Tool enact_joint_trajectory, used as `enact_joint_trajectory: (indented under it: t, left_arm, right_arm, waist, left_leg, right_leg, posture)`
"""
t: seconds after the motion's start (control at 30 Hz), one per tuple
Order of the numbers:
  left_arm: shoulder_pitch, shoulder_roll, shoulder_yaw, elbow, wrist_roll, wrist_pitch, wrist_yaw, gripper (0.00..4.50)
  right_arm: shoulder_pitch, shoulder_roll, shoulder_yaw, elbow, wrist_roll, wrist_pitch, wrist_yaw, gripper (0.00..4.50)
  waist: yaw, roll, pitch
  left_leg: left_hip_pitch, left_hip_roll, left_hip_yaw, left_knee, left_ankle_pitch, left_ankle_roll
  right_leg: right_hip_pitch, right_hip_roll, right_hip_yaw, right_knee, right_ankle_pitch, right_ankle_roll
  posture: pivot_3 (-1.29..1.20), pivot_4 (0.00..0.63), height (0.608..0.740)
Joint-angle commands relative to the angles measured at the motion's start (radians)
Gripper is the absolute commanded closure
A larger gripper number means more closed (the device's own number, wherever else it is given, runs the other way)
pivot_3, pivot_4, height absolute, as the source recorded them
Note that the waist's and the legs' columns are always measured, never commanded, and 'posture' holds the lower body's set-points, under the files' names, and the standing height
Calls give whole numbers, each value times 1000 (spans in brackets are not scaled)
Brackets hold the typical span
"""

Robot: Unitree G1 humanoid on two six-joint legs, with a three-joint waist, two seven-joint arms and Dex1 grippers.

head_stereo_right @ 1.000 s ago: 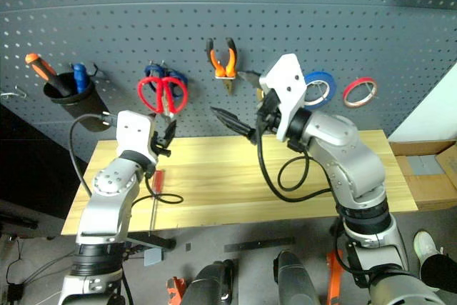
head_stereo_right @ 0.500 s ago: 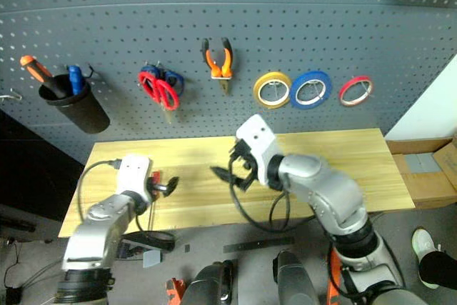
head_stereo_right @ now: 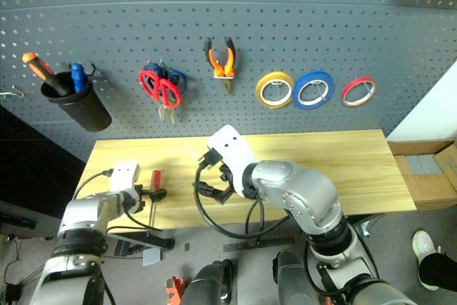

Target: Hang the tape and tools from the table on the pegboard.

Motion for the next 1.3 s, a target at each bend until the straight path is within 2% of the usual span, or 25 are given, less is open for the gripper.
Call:
enact_joint_trajectory:
  t: [0.03, 0.17, 0.4, 0.43, 0.53, 0.7, 0.87, 0.97, 1.1, 1.17, 1.3]
  left_arm:
    - [-21, 12, -11, 35, 11, -38, -3, 14]
    - [-6, 1, 1, 32, 0, -36, 10, 892]
    - [35, -21, 65, -26, -44, -14, 50, 3492]
    - [43, -26, 77, -45, -50, -20, 60, 3696]
    - [70, -65, 168, -149, -85, -115, 128, 3694]
    - [174, -127, 241, -488, -123, -262, 185, 3694]
    - [239, -164, 268, -773, -144, -275, 246, 3694]
    - [224, -130, 257, -873, -113, -311, 257, 3694]
    - [86, -46, 282, -875, -83, -364, 288, 3694]
    - [-39, 15, 290, -808, -79, -398, 292, 3694]
    - [-239, 94, 264, -648, -95, -486, 235, 3694]
  right_arm:
    - [-27, 14, 7, -9, -2, -26, 5, 0]
    - [-45, 15, 8, 12, -1, -39, 22, 0]
    - [-81, 10, -32, 55, 5, -59, 50, 0]
    - [-86, 6, -35, 58, 5, -63, 53, 0]
    - [-103, -34, -30, 42, -5, -111, 86, 0]
    - [-93, -151, 38, -48, -77, -383, 185, 0]
    - [-112, -154, -9, -88, -36, -474, 264, 0]
    - [-134, -145, -29, -63, -40, -518, 280, 0]
    - [-169, -119, -62, -3, -48, -567, 269, 0]
    - [-191, -108, -71, 25, -55, -584, 265, 0]
    - [-220, -92, -72, 58, -67, -606, 265, 0]
  waist:
    - [-1, 0, 0]
    - [-3, 0, 0]
    - [-2, 0, 0]
    - [-2, 0, 0]
    - [-1, 0, 0]
    - [2, -2, -1]
    - [3, -3, -2]
    - [4, -3, -2]
    - [8, -4, -2]
    - [11, -7, -4]
    - [11, -7, -4]
  left_leg:
    - [0, 0, 0, 0, 0, 0]
    - [0, 0, 0, -1, 0, 0]
    - [0, 0, 0, -1, 0, 0]
    - [0, 0, 0, -1, 0, 0]
    - [0, 0, 0, -1, 0, 0]
    - [-3, -1, -1, -1, -1, -1]
    - [-3, -1, 0, -2, -1, -2]
    - [-3, -1, -1, -1, -1, -2]
    - [-3, -1, -1, 1, 0, -2]
    - [-3, 0, -2, 2, 0, -2]
    - [-3, -1, -1, 0, 0, -2]
  right_leg:
    - [0, 0, 0, 0, 0, 0]
    - [-1, -5, 0, 0, 0, 0]
    - [-1, -5, 0, 0, 0, 0]
    - [-1, -5, 0, 0, 0, 0]
    - [-1, -6, 0, 0, 0, 0]
    - [-2, -7, -2, -2, 0, -1]
    - [-2, -7, -1, -2, 0, 0]
    - [-2, -7, -1, -1, 0, 0]
    - [-1, -4, -2, -1, 1, -1]
    - [0, 1, -3, -1, 1, -1]
    - [-1, 0, -2, -2, 2, -1]
  posture:
    - [-149, 276, 740]
    - [-145, 265, 740]
    - [-135, 242, 740]
    - [-135, 242, 740]
    - [-134, 231, 740]
    - [-113, 213, 740]
    - [-87, 203, 740]
    - [-74, 198, 740]
    - [-62, 191, 740]
    - [-63, 190, 740]
    - [-72, 186, 740]
